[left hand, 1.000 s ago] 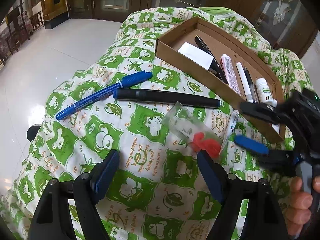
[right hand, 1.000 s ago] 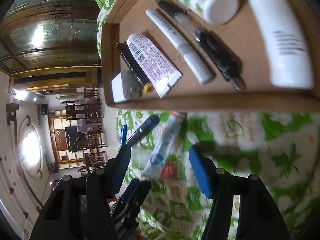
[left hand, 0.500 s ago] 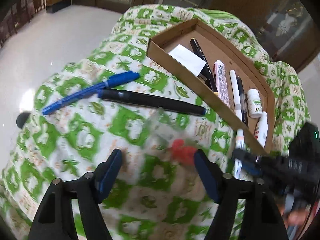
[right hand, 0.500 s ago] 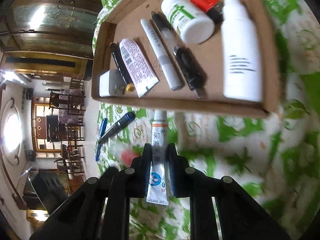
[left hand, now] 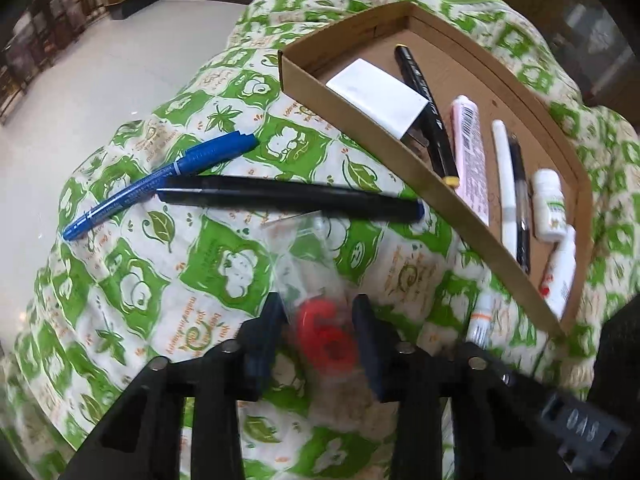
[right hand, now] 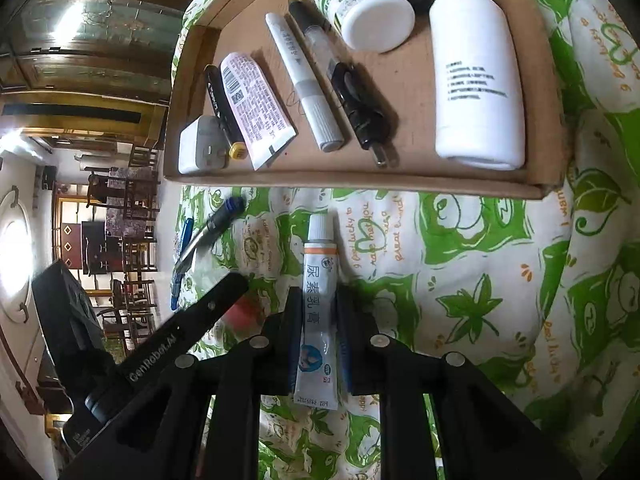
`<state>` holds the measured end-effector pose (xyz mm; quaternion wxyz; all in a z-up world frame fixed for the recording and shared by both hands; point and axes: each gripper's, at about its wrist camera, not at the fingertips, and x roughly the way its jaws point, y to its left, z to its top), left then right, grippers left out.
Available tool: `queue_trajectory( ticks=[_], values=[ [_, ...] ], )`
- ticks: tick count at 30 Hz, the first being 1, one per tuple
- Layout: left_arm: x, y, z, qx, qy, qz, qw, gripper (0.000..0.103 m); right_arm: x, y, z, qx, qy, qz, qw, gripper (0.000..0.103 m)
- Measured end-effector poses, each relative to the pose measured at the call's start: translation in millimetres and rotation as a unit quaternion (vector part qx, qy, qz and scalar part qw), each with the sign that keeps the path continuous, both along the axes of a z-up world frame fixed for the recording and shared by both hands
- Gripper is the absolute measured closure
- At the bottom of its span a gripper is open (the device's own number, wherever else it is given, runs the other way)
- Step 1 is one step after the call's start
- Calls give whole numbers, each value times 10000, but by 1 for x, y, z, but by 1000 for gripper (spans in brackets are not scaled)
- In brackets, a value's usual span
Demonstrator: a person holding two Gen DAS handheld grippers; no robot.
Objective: Organize rigid objects
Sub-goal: 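Grasp the candle box with the left tool while the right tool grasps the toothpaste tube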
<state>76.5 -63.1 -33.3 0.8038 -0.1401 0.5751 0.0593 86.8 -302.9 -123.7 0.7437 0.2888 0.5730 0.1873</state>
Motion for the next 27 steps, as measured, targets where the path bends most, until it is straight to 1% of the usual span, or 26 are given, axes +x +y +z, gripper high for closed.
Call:
queue_trajectory(
  ticks=[2,4,5,6,8,9,11,13,16,18,20,22,24,26,27],
  values=[
    [-4,8,3,-2,78,-238,9997,71,0,-2,3,-54,-29,76,10000,87],
    [-8,13,2,-92,309,-682,9971,71,1,3,8,-144,-67,181,9997,87],
    [-10,12,2,-98,430,-972,9943,71,1,8,9,-191,-88,230,9995,87],
    [-13,10,1,-85,526,-1330,9897,71,1,12,11,-276,-126,305,9991,87],
    [-20,7,2,125,463,-1670,9848,71,0,21,13,-522,-235,449,9974,87],
    [-22,6,1,238,368,-1732,9839,69,-1,26,15,-659,-291,510,9961,87],
    [-24,6,-2,258,244,-1674,9852,69,-3,33,16,-899,-397,606,9933,87],
    [-28,2,-5,372,1,-1619,9861,68,-4,38,16,-1023,-453,651,9916,87],
    [-42,-9,-7,736,-350,-1691,9822,67,-6,39,13,-1077,-490,665,9907,87],
    [-47,-13,-6,827,-468,-1684,9811,67,-8,40,14,-1100,-504,673,9904,87],
    [-47,-14,-3,815,-573,-1639,9814,71,-8,44,15,-1146,-530,691,9896,87],
    [-52,-12,2,723,-639,-1525,9836,71,-8,48,16,-1196,-557,708,9887,87],
    [-48,-7,4,664,-651,-1440,9852,71,-9,52,17,-1236,-576,715,9881,87],
    [-47,-6,5,706,-689,-1373,9856,71,-8,56,17,-1257,-582,714,9878,87],
    [-48,-8,5,800,-698,-1336,9853,70,-8,58,17,-1275,-590,720,9875,87]
  ],
)
